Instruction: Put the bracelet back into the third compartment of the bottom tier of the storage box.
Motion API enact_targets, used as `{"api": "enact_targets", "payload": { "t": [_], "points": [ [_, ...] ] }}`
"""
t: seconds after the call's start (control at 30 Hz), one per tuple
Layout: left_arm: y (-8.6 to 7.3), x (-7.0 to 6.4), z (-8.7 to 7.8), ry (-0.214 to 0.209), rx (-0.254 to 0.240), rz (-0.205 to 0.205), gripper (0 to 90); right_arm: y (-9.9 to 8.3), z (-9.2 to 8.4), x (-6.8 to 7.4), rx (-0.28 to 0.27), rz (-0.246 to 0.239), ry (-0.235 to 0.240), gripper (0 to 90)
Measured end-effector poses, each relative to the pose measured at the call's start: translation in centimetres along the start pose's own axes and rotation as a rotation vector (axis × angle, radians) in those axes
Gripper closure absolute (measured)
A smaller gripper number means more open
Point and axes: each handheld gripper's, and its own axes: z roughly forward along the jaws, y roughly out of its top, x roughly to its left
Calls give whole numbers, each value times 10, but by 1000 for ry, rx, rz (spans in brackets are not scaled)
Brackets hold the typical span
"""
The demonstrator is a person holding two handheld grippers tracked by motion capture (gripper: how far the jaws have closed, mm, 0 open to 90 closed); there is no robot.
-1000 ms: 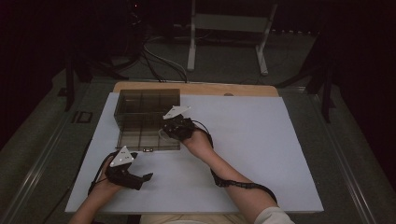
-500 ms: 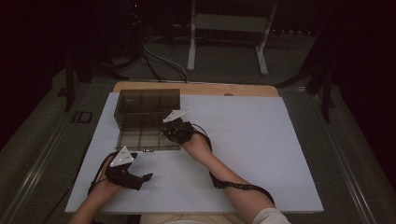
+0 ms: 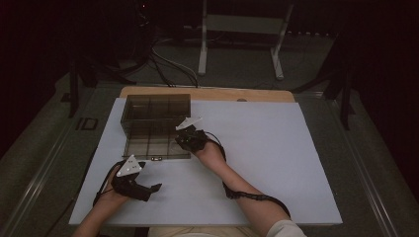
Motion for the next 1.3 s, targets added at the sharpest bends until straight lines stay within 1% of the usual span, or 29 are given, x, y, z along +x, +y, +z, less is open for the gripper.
{"api": "enact_targets", "payload": {
  "t": [0.33,0.37,0.43,0.47,0.5,0.53,0.57,0.63,0.67,0.7,0.73,0.77,0.8,0.83,0.87,0.9,0.93,1.0,1.03,1.07,1.1,1.17,1.3],
  "points": [
    [0,0,0,1,4,1,7,-5,6,3,22,-6,8,851],
    [0,0,0,1,4,1,7,-4,4,3,12,3,5,831],
    [0,0,0,-1,2,-1,7,-2,2,2,-3,-4,4,742],
    [0,0,0,-1,1,-1,7,-1,0,2,-10,-4,-5,699],
    [0,0,0,0,2,2,7,0,-2,2,-15,-6,-8,640],
    [0,0,0,0,4,2,7,2,-5,2,-29,-5,-9,564],
    [0,1,0,1,5,2,7,4,-8,2,-43,-11,-11,509],
    [0,1,0,1,4,0,7,8,-15,3,-60,-12,-10,440],
    [0,1,0,1,4,0,7,8,-15,3,-60,-12,-10,440],
    [0,1,0,1,4,0,7,10,-18,4,-69,-9,-1,440],
    [0,0,0,1,4,-1,7,14,-24,5,-76,-19,6,345],
    [0,0,0,2,3,0,7,16,-26,6,-79,-11,8,322],
    [0,1,0,2,4,1,7,17,-29,5,-87,-15,13,292],
    [0,1,0,2,4,1,7,18,-32,5,-90,-13,14,269],
    [0,1,0,2,4,1,7,18,-32,5,-90,-13,14,269],
    [0,1,0,2,4,1,7,19,-34,5,-90,-12,10,248],
    [-1,1,0,2,6,2,7,21,-40,4,-97,-10,-5,203],
    [-1,1,0,3,6,1,7,20,-44,2,-113,-2,-9,181],
    [-1,1,0,3,6,2,7,20,-46,0,-115,-3,-5,151],
    [-1,1,0,3,6,2,7,20,-46,0,-115,-3,-5,151],
    [-1,0,0,3,7,2,7,17,-51,-3,-123,-3,6,141],
    [0,1,0,3,9,2,7,15,-56,-8,-130,9,-4,141],
    [0,1,0,4,8,1,7,10,-64,-15,-129,14,-13,135]
  ]
}}
